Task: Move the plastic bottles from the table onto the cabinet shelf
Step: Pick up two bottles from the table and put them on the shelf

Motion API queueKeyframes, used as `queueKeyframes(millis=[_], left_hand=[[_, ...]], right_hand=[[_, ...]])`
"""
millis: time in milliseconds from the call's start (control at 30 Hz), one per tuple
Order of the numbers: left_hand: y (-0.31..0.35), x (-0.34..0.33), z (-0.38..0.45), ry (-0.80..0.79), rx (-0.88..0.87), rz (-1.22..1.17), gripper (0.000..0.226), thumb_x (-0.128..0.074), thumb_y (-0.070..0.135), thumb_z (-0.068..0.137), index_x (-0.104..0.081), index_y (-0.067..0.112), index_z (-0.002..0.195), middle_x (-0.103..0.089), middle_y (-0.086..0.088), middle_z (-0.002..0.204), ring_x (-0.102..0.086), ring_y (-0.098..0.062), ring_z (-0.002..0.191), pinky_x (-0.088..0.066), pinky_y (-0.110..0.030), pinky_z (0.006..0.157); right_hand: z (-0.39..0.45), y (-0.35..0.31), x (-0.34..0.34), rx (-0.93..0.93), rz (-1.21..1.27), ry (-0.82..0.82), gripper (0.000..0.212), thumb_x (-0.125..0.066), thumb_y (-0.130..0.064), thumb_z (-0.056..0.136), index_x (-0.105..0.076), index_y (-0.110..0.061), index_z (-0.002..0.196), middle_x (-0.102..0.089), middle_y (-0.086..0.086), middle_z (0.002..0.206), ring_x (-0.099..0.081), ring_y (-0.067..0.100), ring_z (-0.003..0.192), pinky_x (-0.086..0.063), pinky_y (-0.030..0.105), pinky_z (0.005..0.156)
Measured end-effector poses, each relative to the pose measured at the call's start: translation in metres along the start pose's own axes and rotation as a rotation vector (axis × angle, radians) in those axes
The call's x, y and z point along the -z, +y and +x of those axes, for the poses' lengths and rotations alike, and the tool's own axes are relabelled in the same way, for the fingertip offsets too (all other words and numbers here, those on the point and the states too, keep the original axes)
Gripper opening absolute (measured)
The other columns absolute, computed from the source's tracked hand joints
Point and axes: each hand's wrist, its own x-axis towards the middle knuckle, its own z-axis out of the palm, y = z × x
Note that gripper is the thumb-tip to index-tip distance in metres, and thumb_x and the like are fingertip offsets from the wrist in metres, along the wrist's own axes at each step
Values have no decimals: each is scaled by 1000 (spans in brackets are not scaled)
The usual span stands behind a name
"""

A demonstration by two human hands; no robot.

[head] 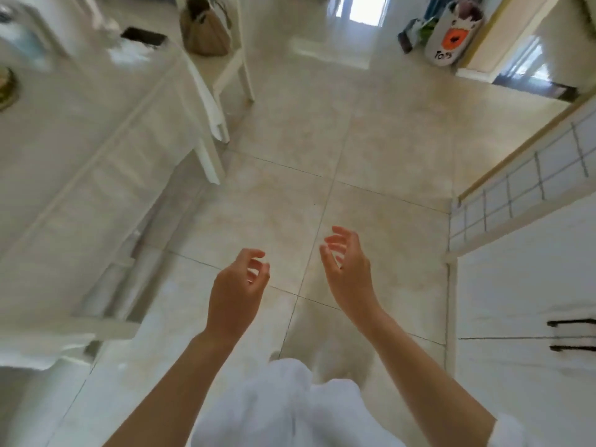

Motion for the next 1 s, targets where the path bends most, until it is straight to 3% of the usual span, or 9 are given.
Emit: queueKeyframes(millis=[167, 267, 400, 567, 833, 1000], left_hand=[[-49, 52, 13, 142, 180, -39, 15, -60, 23, 95, -63, 16, 108, -69, 3, 89, -64, -5, 73, -49, -18, 66], [-73, 78, 24, 262, 304, -62, 16, -59, 25, 95, -62, 18, 109, -69, 5, 90, -62, -1, 75, -50, -22, 68], [-87, 97, 41, 367, 399, -108, 14, -59, 25, 94, -63, 21, 106, -67, 10, 85, -65, -7, 79, -55, -33, 74], [-113, 126, 80, 505, 500, -107, 13, -59, 26, 94, -63, 21, 106, -68, 10, 87, -63, -1, 78, -55, -33, 74], [-140, 167, 145, 676, 633, -142, 6, -59, 24, 93, -60, 28, 98, -69, 8, 82, -67, -9, 79, -56, -35, 75], [-162, 197, 178, 788, 734, -173, 13, -60, 22, 93, -64, 19, 104, -70, 5, 87, -66, -8, 79, -54, -31, 75]], right_hand=[[27, -47, -80, 127, 4, -170, 35, -58, -19, 93, -49, -12, 126, -62, 0, 106, -61, 19, 102, -51, 41, 92], [45, -71, -125, 188, -7, -283, 34, -58, -19, 93, -49, -13, 125, -62, -1, 105, -62, 18, 102, -51, 42, 93], [63, -90, -166, 253, -1, -383, 33, -57, -22, 94, -49, -14, 125, -62, -1, 105, -63, 18, 102, -52, 42, 91], [107, -125, -229, 326, -11, -547, 33, -56, -24, 94, -48, -16, 125, -62, -2, 108, -62, 16, 103, -51, 41, 92], [180, -182, -308, 457, -20, -747, 32, -55, -24, 94, -48, -16, 125, -62, 0, 108, -60, 14, 105, -49, 39, 92], [211, -215, -359, 534, -28, -824, 33, -55, -22, 95, -47, -15, 126, -62, 2, 110, -61, 17, 104, -50, 39, 90]])
